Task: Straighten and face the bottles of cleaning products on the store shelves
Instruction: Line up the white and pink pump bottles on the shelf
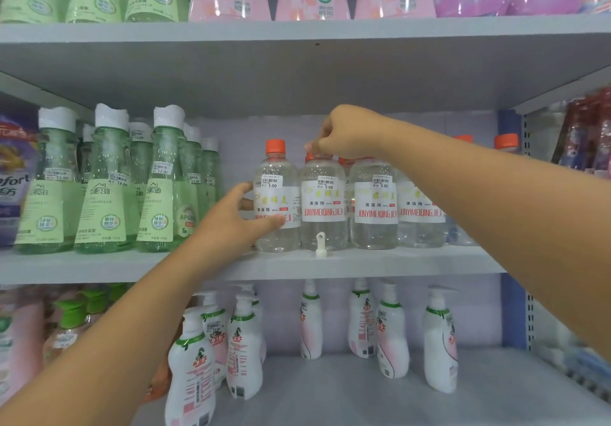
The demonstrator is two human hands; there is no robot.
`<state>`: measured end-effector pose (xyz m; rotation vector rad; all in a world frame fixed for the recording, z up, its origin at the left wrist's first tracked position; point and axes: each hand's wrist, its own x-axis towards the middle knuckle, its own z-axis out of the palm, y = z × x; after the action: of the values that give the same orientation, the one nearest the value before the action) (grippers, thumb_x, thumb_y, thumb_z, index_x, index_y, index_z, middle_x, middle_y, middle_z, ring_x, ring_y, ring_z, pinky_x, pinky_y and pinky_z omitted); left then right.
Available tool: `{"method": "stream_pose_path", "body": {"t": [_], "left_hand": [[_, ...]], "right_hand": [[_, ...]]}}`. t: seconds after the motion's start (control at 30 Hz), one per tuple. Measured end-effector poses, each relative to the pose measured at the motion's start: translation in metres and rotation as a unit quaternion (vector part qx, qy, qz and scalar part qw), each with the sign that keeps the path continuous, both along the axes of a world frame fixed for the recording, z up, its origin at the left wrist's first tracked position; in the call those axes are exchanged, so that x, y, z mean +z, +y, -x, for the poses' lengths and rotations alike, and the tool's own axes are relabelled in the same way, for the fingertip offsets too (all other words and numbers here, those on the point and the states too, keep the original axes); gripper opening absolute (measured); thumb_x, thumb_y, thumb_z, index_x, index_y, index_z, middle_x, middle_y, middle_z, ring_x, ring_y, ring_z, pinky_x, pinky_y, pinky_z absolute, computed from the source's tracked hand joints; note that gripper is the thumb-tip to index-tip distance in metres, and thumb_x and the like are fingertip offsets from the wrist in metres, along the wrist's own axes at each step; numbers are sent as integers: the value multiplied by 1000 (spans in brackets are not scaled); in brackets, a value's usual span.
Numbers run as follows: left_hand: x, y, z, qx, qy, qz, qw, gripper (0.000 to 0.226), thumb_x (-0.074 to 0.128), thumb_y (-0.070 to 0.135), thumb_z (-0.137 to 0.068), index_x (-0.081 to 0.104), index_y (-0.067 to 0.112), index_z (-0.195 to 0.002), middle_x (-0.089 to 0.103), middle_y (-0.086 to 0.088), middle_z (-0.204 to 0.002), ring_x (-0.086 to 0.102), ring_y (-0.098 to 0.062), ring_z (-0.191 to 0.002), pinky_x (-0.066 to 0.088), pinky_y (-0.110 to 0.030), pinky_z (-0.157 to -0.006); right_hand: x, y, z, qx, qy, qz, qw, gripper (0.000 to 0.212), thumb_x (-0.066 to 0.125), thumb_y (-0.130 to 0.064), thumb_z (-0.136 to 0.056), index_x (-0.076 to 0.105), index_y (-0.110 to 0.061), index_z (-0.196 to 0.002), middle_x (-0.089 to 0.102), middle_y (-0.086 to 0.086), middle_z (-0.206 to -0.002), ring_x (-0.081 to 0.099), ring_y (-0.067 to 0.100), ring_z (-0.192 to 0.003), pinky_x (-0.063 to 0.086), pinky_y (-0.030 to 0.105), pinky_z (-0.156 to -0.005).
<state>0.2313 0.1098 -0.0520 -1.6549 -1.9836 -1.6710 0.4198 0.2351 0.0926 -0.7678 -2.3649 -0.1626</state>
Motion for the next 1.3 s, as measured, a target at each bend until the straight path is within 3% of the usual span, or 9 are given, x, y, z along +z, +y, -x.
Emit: {"method": "stream_pose_path", "body": {"t": [0.2,0.3,0.47,0.57,0.73,1.0,1.13,1.23,1.3], "left_hand": [[1,-4,-2,-1,-2,5,1000,69,85,55,-75,40,59,-127,65,22,-113,70,9,-79,57,-19,-62],[1,-6,-3,5,-9,18,1000,85,84,61,-73,41,47,-145,64,22,-113,71,4,-81,57,-24,-70],[10,-6,-4,46,-5,13,999,103,76,74,-71,31,37,-156,57,17,-122,69,-15,-101,57,-47,-94],[15,-1,-13,70,9,26,997,99,79,63,-76,29,35,-157,54,12,-120,68,-18,-95,56,-45,-92],[3,4,-18,68,-17,-3,998,87,83,42,-84,35,31,-155,58,8,-123,59,-2,-87,49,-31,-66],[3,-13,-33,124,26,66,990,91,74,71,-72,48,25,-147,64,4,-136,65,-18,-113,55,-46,-92],[-25,-23,-77,296,139,-45,944,73,73,51,-89,40,17,-145,54,-10,-141,53,-35,-128,46,-57,-103],[-93,-26,-137,244,148,-227,931,27,64,39,-92,54,44,-117,60,13,-110,60,-11,-100,50,-30,-88],[-135,-5,-175,135,67,-174,973,20,66,34,-93,57,48,-104,65,19,-98,62,3,-85,48,-14,-76]], "right_hand": [[-8,-5,-2,-15,21,-1,1000,51,68,-60,-89,78,-10,-95,77,12,-85,74,27,-81,55,32,-70],[-15,-13,-13,-10,41,-41,998,59,61,-65,-91,71,-15,-123,76,6,-109,70,24,-105,54,41,-96],[-62,7,-129,90,366,-69,924,40,59,-53,-93,63,-35,-129,66,-17,-118,60,-1,-106,45,17,-90],[-104,45,-207,-33,509,-14,860,33,62,-43,-94,63,-27,-123,64,-2,-125,62,12,-110,50,29,-91],[-135,96,-241,-77,315,274,905,71,72,-45,-92,43,-20,-152,53,1,-149,54,24,-133,45,38,-104],[-138,111,-240,-33,269,221,937,52,75,-45,-90,57,-22,-133,64,-13,-110,56,-2,-86,41,22,-70],[-152,91,-251,-9,359,132,924,51,67,-37,-97,51,-18,-141,59,-4,-132,58,12,-111,46,28,-92],[-211,67,-267,108,501,-43,858,20,58,-26,-98,60,-26,-117,62,-12,-104,61,9,-92,50,20,-80],[-270,63,-261,143,434,-32,889,10,55,-25,-96,58,-34,-102,61,-16,-94,61,11,-84,47,16,-73]]}}
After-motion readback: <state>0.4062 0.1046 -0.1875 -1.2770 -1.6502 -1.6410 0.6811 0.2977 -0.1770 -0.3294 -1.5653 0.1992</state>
